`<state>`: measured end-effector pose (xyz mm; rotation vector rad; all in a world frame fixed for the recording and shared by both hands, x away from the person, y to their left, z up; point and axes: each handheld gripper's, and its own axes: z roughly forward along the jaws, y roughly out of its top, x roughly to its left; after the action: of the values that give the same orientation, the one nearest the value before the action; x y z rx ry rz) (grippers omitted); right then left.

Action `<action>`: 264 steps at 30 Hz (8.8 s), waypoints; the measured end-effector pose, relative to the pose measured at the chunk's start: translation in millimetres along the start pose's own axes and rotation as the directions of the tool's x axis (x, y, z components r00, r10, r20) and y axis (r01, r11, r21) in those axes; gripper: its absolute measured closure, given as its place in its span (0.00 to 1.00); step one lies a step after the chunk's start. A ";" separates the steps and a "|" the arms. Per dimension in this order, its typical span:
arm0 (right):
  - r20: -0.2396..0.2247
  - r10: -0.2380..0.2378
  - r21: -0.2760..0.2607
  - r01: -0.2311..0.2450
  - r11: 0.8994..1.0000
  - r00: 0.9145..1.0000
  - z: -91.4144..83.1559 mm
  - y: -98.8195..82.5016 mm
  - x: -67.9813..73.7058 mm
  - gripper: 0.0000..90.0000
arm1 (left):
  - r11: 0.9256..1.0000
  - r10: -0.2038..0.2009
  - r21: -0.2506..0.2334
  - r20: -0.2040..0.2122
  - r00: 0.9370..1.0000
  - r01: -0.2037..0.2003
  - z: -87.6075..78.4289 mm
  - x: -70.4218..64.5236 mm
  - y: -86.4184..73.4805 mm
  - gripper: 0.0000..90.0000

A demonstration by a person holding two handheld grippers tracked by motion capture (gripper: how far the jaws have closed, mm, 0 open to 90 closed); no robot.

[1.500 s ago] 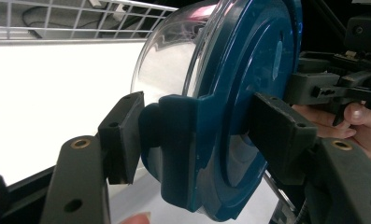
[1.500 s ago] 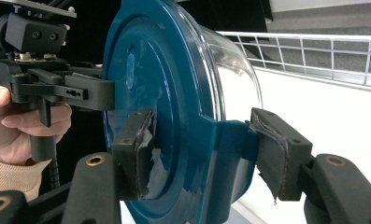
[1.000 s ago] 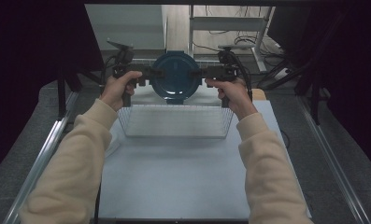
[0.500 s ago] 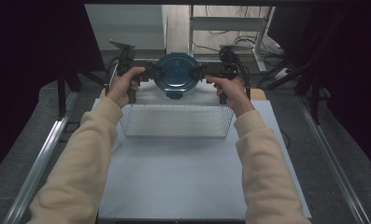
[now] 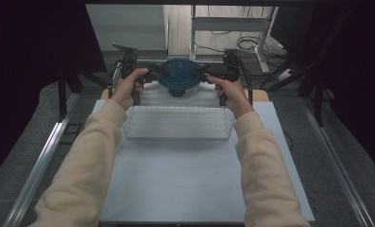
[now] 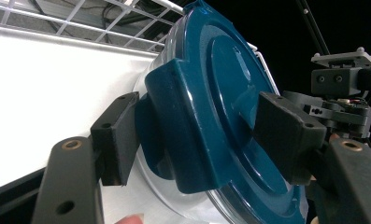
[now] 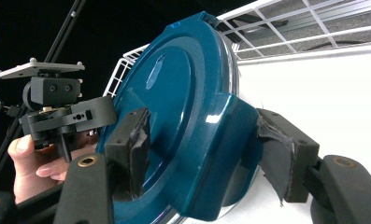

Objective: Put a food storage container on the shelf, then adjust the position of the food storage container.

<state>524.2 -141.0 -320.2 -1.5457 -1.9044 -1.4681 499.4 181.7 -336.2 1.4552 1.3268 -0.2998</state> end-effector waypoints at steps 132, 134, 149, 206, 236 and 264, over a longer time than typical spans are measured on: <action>0.253 -0.452 0.065 0.451 0.890 0.855 -109.1 -289.8 -66.3 0.29 | 0.948 0.302 0.279 -0.636 0.710 -0.153 -141.9 194.9 -108.8 1.00; 0.252 -0.453 0.065 0.452 0.890 0.855 -108.9 -289.8 -65.9 0.29 | 0.949 0.297 0.278 -0.622 0.725 -0.150 -141.9 194.1 -109.2 1.00; 0.242 -0.454 0.069 0.452 0.889 0.857 -107.6 -291.0 -64.2 0.29 | 0.880 0.438 0.399 -0.470 0.766 -0.258 -115.4 154.4 -137.8 1.00; 0.231 -0.451 0.099 0.440 0.892 0.862 -103.2 -293.8 -62.1 0.29 | 0.913 0.362 0.324 -0.365 0.858 -0.247 -138.6 116.2 -256.0 0.99; 0.228 -0.452 0.096 0.442 0.892 0.862 -104.9 -293.6 -61.6 0.29 | 0.859 0.401 0.417 -0.192 0.896 -0.296 -64.8 84.1 -259.0 1.00; 0.231 -0.452 0.099 0.441 0.892 0.862 -105.6 -293.0 -62.8 0.29 | 0.833 0.412 0.433 -0.072 0.909 -0.343 -12.5 59.9 -264.7 1.00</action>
<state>261.8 -236.7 -471.6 -1.3794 -2.5635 -1.4371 296.5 167.5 -516.3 2.1048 1.1024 -0.2072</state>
